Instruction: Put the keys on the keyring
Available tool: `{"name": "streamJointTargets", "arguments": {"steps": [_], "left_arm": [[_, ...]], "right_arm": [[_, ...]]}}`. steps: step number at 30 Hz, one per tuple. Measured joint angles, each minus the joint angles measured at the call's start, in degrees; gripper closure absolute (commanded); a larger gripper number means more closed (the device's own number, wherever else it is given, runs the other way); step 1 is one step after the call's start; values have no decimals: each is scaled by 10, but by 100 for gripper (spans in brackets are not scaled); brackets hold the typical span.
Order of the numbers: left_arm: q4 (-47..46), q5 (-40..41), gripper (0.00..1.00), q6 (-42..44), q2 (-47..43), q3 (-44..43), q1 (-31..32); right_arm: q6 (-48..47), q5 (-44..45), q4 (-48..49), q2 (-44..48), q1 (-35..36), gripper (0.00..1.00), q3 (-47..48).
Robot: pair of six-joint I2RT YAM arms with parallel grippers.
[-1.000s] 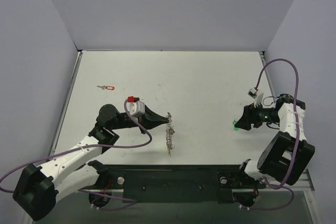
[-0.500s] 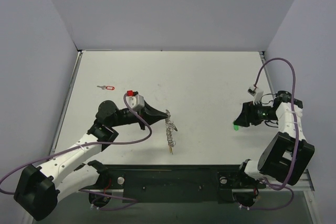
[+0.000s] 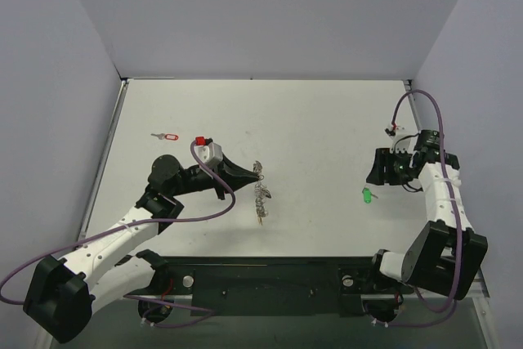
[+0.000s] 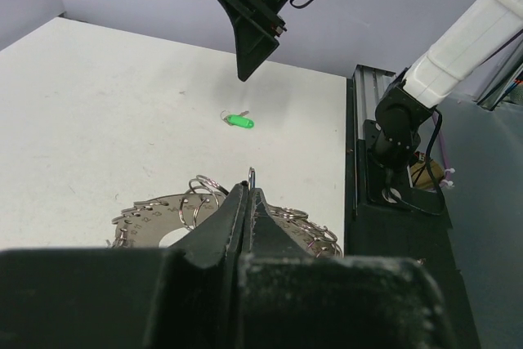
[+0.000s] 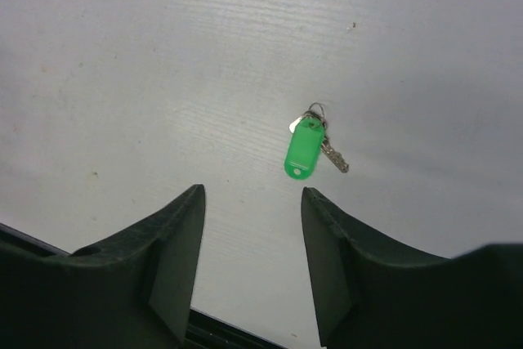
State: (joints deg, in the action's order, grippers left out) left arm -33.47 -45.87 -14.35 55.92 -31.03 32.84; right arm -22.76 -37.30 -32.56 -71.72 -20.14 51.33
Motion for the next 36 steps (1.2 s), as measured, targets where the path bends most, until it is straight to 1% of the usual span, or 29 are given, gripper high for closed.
{"name": "streamJointTargets", "arguments": {"steps": [1,2,5,6,10,16,20,27,36], "left_arm": [[0,0,100,0,0,0,0],[0,0,100,0,0,0,0],[3,0,100,2,0,0,0],[5,0,100,4,0,0,-1],[9,0,100,7,0,0,-5],[10,-5,100,11,0,0,-9],[10,-5,100,11,1,0,-10],[10,-7,100,12,1,0,-11],[12,-10,100,14,1,0,-11]], "right_arm": [[14,16,9,-1,9,64,-3],[36,39,18,-7,15,66,-6],[70,74,36,-34,14,69,-5],[81,83,40,-50,14,71,-3],[111,103,49,-116,16,74,11],[130,104,46,-207,21,74,69],[134,104,39,-246,29,73,94],[133,104,19,-286,37,73,116],[129,104,-1,-307,37,75,117]]}}
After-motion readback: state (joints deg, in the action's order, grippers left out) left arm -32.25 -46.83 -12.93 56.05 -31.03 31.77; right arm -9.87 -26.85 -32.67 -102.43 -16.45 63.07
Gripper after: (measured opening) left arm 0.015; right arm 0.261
